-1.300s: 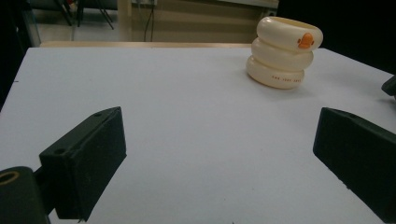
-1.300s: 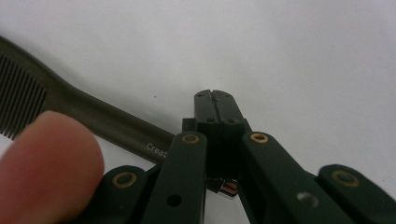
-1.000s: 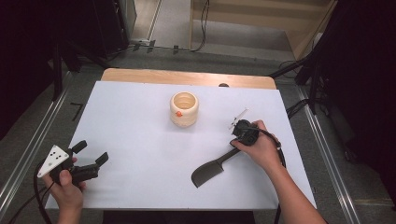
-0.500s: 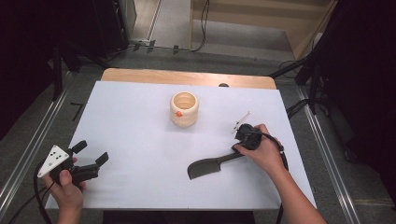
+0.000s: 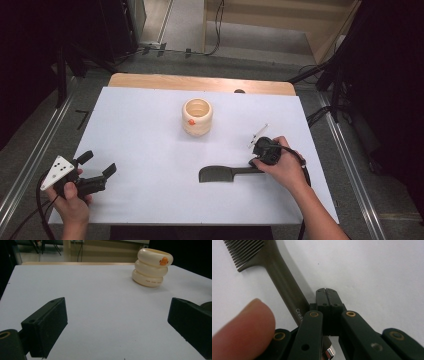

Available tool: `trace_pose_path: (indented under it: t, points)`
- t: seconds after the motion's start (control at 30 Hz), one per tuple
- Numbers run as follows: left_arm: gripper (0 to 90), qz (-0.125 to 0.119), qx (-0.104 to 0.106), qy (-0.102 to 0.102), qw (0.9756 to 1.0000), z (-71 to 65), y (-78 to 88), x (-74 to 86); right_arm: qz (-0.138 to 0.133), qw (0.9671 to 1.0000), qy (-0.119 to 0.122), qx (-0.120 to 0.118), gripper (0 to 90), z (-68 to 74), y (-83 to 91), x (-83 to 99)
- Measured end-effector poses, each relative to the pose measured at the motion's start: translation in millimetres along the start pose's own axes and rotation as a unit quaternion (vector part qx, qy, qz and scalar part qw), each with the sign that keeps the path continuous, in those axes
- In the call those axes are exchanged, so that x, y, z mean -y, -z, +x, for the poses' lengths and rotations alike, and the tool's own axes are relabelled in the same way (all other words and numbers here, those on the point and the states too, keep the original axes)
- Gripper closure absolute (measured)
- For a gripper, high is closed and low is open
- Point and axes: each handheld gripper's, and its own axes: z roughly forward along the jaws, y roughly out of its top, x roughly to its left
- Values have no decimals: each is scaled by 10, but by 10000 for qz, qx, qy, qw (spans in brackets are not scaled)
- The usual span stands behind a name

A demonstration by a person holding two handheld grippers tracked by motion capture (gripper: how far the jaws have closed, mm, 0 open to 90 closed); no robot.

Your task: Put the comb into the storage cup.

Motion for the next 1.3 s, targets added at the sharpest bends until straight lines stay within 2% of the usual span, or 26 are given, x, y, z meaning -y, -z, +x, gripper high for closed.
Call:
trace_pose_path:
  t: [0.17, 0.43, 0.6, 0.7, 0.73, 0.77, 0.8, 0.83, 0.9, 0.97, 1.0, 1.03, 1.1, 1.13, 1.17, 1.2, 1.23, 1.3]
  points:
    - [23, 2, 1, -1, 10000, -1, 0, 0, 1, 9999, 109, 51, 882, 55, 1, 23]
    - [23, -2, 7, 6, 10000, 0, 0, 0, 53, 9999, 133, 69, 882, 126, 9, 48]
    - [23, 10, 5, -6, 10000, 0, -2, -1, 106, 9996, 255, 64, 882, 165, 12, 38]
    - [23, 5, 5, 3, 10000, 1, -3, -1, 136, 9995, 235, 136, 880, 177, 25, 33]
    - [23, 5, 5, 2, 10000, 1, -2, -1, 53, 9993, 246, 271, 821, 176, 58, 29]
    - [23, 3, 2, 9, 10000, 0, -1, -1, -5, 9991, 216, 353, 821, 174, 85, 26]
    - [23, 10, 6, 3, 10000, 3, 1, -1, -5, 9991, 216, 353, 759, 174, 85, 26]
    - [23, 2, 7, 14, 10000, 3, 0, -1, -191, 9988, 232, 395, 697, 173, 146, 15]
    - [23, 3, 9, 13, 10000, 3, 0, -1, -313, 9985, 221, 398, 629, 188, 236, 0]
    - [23, 5, 9, 6, 10000, 3, -1, -2, -397, 9982, 263, 376, 512, 192, 312, -21]
    - [23, 4, 8, 2, 10000, 4, 1, -2, -503, 9979, 311, 263, 449, 192, 350, -40]
    - [23, 4, 8, 2, 10000, 4, 1, -2, -503, 9979, 311, 263, 449, 192, 350, -40]
    - [23, -14, 19, 22, 10000, 5, 0, -1, -448, 9979, 428, 196, 307, 222, 400, -69]
    - [23, -15, 17, 26, 10000, 5, 1, -1, -451, 9975, 519, 150, 188, 261, 417, -103]
    - [23, -15, 17, 26, 10000, 5, 1, -1, -451, 9975, 519, 150, 188, 261, 417, -103]
    - [23, -22, 22, 24, 10000, 5, 1, -1, -434, 9974, 539, 205, 100, 280, 418, -118]
    - [23, -17, 16, 26, 10000, 5, 2, -1, -482, 9961, 628, 392, 1, 330, 383, -151]
    - [23, -17, 15, 27, 10000, 5, 2, -1, -403, 9969, 595, 330, 0, 345, 360, -166]
